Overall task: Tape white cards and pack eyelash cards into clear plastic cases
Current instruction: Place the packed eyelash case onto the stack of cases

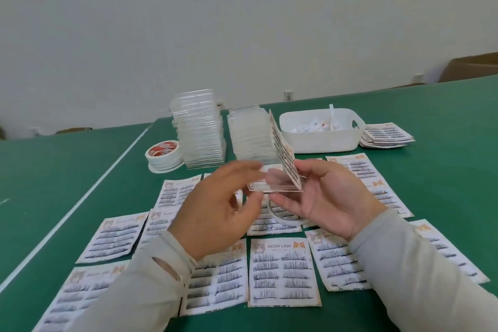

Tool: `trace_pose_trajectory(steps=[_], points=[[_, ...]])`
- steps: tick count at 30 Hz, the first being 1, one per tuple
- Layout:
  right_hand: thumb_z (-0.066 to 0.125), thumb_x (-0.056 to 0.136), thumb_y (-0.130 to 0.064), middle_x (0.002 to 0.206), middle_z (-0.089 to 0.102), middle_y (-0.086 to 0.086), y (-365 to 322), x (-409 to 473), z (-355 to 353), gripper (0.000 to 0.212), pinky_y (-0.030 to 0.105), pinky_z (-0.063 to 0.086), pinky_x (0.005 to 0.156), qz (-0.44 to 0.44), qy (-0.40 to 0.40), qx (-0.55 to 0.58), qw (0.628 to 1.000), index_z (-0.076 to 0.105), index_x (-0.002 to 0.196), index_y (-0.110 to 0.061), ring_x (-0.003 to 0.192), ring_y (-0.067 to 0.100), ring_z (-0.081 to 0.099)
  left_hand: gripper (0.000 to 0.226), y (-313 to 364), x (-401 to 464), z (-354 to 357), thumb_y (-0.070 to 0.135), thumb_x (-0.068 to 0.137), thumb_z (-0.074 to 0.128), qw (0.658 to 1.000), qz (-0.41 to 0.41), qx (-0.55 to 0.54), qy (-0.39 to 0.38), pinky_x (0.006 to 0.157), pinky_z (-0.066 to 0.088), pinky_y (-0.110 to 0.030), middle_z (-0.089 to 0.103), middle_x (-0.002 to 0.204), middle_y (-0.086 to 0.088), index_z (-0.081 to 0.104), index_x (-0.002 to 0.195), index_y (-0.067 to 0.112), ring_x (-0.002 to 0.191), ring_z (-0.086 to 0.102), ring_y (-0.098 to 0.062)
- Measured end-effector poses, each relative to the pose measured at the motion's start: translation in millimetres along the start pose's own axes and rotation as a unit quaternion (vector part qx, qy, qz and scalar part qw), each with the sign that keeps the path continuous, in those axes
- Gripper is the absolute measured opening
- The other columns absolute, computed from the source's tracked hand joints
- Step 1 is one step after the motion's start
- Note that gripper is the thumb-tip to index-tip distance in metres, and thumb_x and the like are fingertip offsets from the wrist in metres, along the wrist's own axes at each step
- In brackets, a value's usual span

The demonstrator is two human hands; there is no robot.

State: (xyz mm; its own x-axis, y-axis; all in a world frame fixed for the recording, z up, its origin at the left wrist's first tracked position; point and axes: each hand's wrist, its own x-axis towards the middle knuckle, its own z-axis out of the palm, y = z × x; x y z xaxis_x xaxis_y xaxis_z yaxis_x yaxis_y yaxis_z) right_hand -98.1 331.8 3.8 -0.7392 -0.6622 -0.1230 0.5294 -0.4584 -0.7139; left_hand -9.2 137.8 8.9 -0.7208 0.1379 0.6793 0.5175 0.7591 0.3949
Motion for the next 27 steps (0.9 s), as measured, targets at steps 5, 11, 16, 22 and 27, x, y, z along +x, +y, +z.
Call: trace_pose_trajectory(steps=[5, 11, 16, 22, 27], points=[[0.051, 0.094, -0.018, 0.100, 0.074, 0.019, 8, -3, 9, 0.033, 0.042, 0.061, 0.080, 0.021, -0.053, 0.003, 0.998, 0.081, 0.089, -0.005, 0.093, 0.026, 0.074, 0.045, 1, 17, 9, 0.059, 0.089, 0.055, 0.860, -0.323, -0.369, 0.139, 0.090, 0.057, -0.045, 0.072, 0.112, 0.012, 0.063, 0.119, 0.027, 0.104, 0.069, -0.015], [0.052, 0.099, -0.020, 0.106, 0.073, 0.014, 26, -3, 20, 0.032, 0.042, 0.055, 0.091, 0.024, -0.054, -0.051, 0.997, 0.068, 0.121, -0.002, 0.091, 0.022, 0.070, 0.098, -19, 16, 30, 0.074, 0.078, 0.063, 0.631, -0.317, -0.707, 0.034, 0.097, 0.051, -0.061, 0.061, 0.133, -0.027, 0.036, 0.154, 0.019, 0.122, 0.062, -0.042], [0.061, 0.098, -0.024, 0.085, 0.066, 0.005, 24, 1, 24, 0.030, 0.029, 0.047, 0.069, -0.048, 0.111, -0.036, 0.992, 0.073, 0.116, -0.003, 0.067, 0.011, 0.053, 0.094, -40, 8, 31, 0.087, 0.077, 0.052, 0.597, -0.320, -0.725, 0.124, 0.111, 0.031, -0.072, 0.050, 0.144, -0.032, 0.047, 0.143, 0.020, 0.135, 0.049, -0.047], [0.061, 0.098, -0.018, 0.062, 0.051, 0.001, 41, -2, 38, 0.022, 0.034, 0.061, 0.063, -0.042, 0.064, 0.030, 0.997, 0.071, 0.104, 0.001, 0.048, 0.007, 0.046, 0.102, -39, 8, 42, 0.087, 0.083, 0.036, 0.616, -0.298, -0.723, 0.094, 0.111, 0.027, -0.073, 0.054, 0.142, -0.029, 0.035, 0.154, 0.014, 0.135, 0.048, -0.050], [0.058, 0.100, -0.016, 0.063, 0.052, 0.004, 39, -3, 38, 0.027, 0.040, 0.064, 0.072, -0.037, 0.076, 0.041, 0.996, 0.068, 0.114, 0.005, 0.048, 0.008, 0.048, 0.100, -35, 7, 43, 0.084, 0.085, 0.038, 0.621, -0.310, -0.713, 0.097, 0.116, 0.019, -0.072, 0.055, 0.141, -0.028, 0.034, 0.155, 0.012, 0.139, 0.043, -0.050]])
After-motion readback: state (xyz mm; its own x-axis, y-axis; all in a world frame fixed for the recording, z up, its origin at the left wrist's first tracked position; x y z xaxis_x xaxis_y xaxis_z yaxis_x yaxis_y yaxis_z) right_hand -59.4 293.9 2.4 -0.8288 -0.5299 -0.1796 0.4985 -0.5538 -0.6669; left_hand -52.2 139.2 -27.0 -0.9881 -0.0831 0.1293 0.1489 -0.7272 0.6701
